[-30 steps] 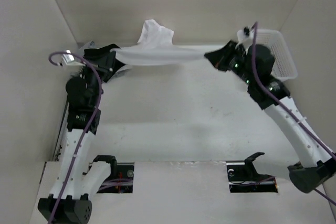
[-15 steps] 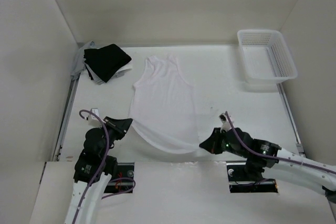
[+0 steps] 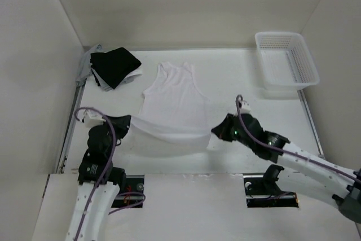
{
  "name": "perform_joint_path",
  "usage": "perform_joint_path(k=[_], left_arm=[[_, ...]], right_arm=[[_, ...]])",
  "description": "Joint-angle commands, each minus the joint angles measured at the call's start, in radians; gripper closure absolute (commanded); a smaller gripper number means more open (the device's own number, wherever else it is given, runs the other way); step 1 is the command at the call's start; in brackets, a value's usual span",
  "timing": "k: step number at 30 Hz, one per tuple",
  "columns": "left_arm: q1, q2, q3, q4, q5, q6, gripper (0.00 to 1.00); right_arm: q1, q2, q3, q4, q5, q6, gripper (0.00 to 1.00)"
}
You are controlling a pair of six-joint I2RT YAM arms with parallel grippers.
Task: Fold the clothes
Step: Fold the tank top
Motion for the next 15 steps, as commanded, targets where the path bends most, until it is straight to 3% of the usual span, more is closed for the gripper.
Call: perform_joint_path(k=[1,4,7,13,15], left_arm=[[0.021,0.337,-0.005,0.488,-0.066,0.004,0.98],[0.019,0.734,0.123,0.748,-0.087,0.018,0.97],[0.013,1.067,0.325,0.866,-0.081,0.004,0.97],[0.039,1.506,0.772,0.827,-0.043,0.019,0.96],[0.047,1.632,0.925,0.770,-0.017,0.038,0.91]], right_arm=[[-0.249,0.199,0.144,0.306,-0.207,-0.193,1.00],[-0.400,0.453,0.317,0.408,-0.319,-0.219,1.00],[-0.478,0.675,0.522,0.437,-0.381,-0.214,1.00],[-0.596,1.054,0.963,0.345,-0.467,-0.199,1.00],[-0.624,1.175,1.107,0.302,-0.465,-0.194,0.97]])
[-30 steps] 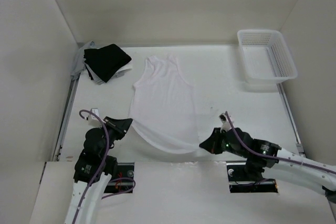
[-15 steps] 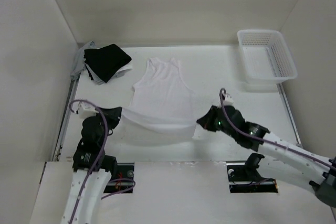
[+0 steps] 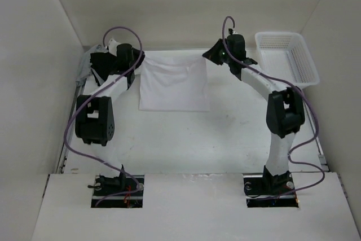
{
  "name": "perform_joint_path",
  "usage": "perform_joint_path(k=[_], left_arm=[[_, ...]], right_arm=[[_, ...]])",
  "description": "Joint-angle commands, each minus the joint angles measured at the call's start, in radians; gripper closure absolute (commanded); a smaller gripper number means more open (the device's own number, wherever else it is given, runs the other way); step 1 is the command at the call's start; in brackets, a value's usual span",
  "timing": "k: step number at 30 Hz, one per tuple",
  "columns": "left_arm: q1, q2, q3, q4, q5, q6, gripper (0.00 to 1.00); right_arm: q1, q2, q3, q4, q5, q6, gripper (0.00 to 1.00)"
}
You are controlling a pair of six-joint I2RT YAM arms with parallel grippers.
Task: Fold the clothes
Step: Fold the tank top
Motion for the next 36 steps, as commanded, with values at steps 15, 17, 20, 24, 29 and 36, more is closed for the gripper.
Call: perform_joint_path(k=[15,17,20,24,29,36], left_arm=[[-0.076,-0.312,-0.544,0.246,-0.040,0.065,0.70],[-0.080,-0.368,-0.660,0.246,-0.026,0.051,0.72],[-0.059,-0.444,-0.787,0.236,0.003,0.043,0.73],[-0.010,-0.467,-0.846,0.238,0.015,0.055,0.68],[0.058,-0.364,-0.832,0.285,0.112,0.037,0.65],[0.072,-0.216,-0.797,0.368,0.140,-0.012,0.65]], right_arm=[[0.034,-0.150,-0.370,0.196,0.041,-0.022,0.91],[0.060,-0.210,-0.505,0.259,0.047,0.004,0.98],[0.078,-0.276,-0.660,0.324,0.067,0.030,0.99],[0.084,-0.316,-0.783,0.387,0.084,0.047,0.84],[0.084,-0.290,-0.840,0.444,0.067,0.070,0.68],[0.058,-0.252,-0.858,0.471,0.069,0.090,0.61]])
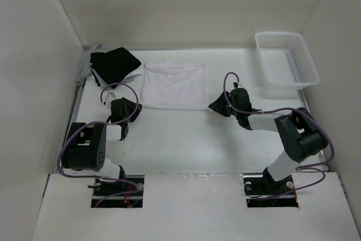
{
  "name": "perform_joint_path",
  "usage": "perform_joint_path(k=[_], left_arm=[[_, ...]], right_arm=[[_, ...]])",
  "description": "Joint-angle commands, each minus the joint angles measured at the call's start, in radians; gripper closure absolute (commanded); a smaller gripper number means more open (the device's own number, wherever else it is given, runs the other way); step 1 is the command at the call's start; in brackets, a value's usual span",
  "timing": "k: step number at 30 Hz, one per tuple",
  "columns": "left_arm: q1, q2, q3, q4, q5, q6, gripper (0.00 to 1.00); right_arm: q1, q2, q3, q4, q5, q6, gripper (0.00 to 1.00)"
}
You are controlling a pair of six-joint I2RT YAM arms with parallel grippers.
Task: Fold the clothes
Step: Fold the tank top
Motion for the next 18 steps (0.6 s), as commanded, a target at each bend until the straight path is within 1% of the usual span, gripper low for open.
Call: perform_joint_path(k=[1,4,9,15,18], left_arm=[[0.003,0.076,0.026,0.064,0.030,-0.029,0.65],[0.000,0.130,0.035,0.102,0.036,-0.046,0.67],[-0.004,0.182,0.058,0.113,0.028,-0.069,0.76],[-0.004,0.173,0.050,0.110,0.014,-0.072,0.86],[-0.001,0.172,0.049,0.109,0.013,-0.074,0.90]], right_arm=[[-0.011,0.019,-0.012,0.091,0.012,0.021,0.61],[-0.011,0.024,-0.020,0.093,0.014,0.029,0.60],[-0.009,0.065,-0.006,0.093,-0.003,0.044,0.59],[-0.020,0.110,0.012,0.126,-0.055,0.079,0.64],[-0.034,0.149,0.017,0.160,-0.095,0.111,0.68]])
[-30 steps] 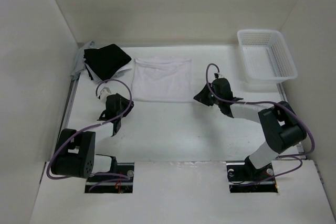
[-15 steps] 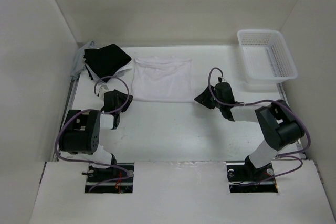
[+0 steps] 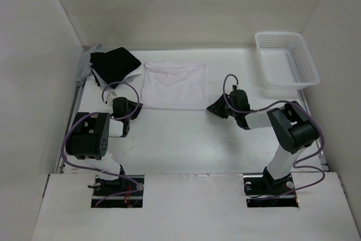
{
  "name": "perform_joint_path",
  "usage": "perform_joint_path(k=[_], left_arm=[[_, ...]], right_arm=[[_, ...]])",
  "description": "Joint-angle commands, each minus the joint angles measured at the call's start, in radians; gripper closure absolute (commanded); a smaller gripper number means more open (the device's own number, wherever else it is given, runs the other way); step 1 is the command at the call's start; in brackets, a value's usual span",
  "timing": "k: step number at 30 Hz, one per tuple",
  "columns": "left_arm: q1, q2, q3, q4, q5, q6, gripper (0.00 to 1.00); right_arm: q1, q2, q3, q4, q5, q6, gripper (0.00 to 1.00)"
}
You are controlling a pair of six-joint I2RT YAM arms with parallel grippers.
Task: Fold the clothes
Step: Fold the tank top
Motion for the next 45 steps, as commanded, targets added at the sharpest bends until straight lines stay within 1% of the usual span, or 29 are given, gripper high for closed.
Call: perform_joint_path(k=[1,5,9,11,13,15,17,20,22,25,28,30,33,35,36,38,41,43,45], left_arm=[[0.003,0.007,-0.005,-0.036,-0.010,0.003,0.92],[0.005,-0.005,-0.010,-0.036,-0.013,0.003,0.94],[0.003,-0.023,-0.017,-0.029,-0.013,0.005,0.97],[0.001,-0.061,-0.028,-0.029,-0.005,0.008,0.99],[-0.003,-0.149,-0.047,-0.044,0.002,0.011,1.00],[-0.006,-0.302,-0.068,-0.107,0.018,0.010,1.00],[-0.009,-0.521,-0.071,-0.249,0.024,0.019,1.00],[-0.020,-0.896,-0.013,-0.543,0.009,0.088,1.00],[-0.028,-1.089,0.063,-0.733,-0.013,0.127,1.00],[-0.048,-1.261,0.185,-0.950,-0.016,0.160,1.00],[-0.075,-1.333,0.272,-1.068,-0.011,0.168,1.00],[-0.095,-1.353,0.311,-1.113,-0.011,0.164,1.00],[-0.117,-1.353,0.326,-1.132,-0.007,0.155,1.00],[-0.123,-1.337,0.302,-1.118,-0.011,0.154,1.00],[-0.124,-1.323,0.285,-1.109,-0.014,0.154,1.00],[-0.126,-1.274,0.242,-1.057,-0.019,0.163,0.99],[-0.118,-1.141,0.171,-0.933,-0.022,0.171,0.99],[-0.112,-1.016,0.142,-0.815,-0.016,0.160,0.99],[-0.107,-0.865,0.147,-0.681,-0.025,0.154,0.99]], right_arm=[[-0.021,0.058,0.022,0.086,-0.060,0.049,0.71],[-0.041,0.081,0.010,0.146,-0.082,0.088,0.83],[-0.039,0.088,0.022,0.145,-0.081,0.093,0.94],[-0.038,0.069,0.010,0.151,-0.068,0.096,0.98],[-0.038,0.007,-0.015,0.151,-0.052,0.084,1.00],[-0.032,-0.110,-0.058,0.128,-0.039,0.060,1.00],[-0.018,-0.276,-0.099,0.055,-0.030,0.032,1.00],[0.025,-0.590,-0.134,-0.157,0.023,-0.040,1.00],[0.079,-0.805,-0.124,-0.336,0.094,-0.091,1.00],[0.195,-1.077,-0.049,-0.611,0.218,-0.138,1.00],[0.327,-1.221,0.048,-0.800,0.344,-0.149,1.00],[0.430,-1.268,0.114,-0.884,0.428,-0.140,1.00],[0.579,-1.272,0.178,-0.906,0.516,-0.138,1.00],[0.625,-1.225,0.194,-0.895,0.571,-0.160,0.99],[0.622,-1.191,0.195,-0.882,0.576,-0.175,0.99],[0.546,-1.107,0.183,-0.834,0.541,-0.207,0.99],[0.339,-0.961,0.139,-0.693,0.360,-0.221,0.99],[0.184,-0.834,0.120,-0.584,0.210,-0.206,0.99],[0.081,-0.682,0.122,-0.466,0.119,-0.185,0.99]])
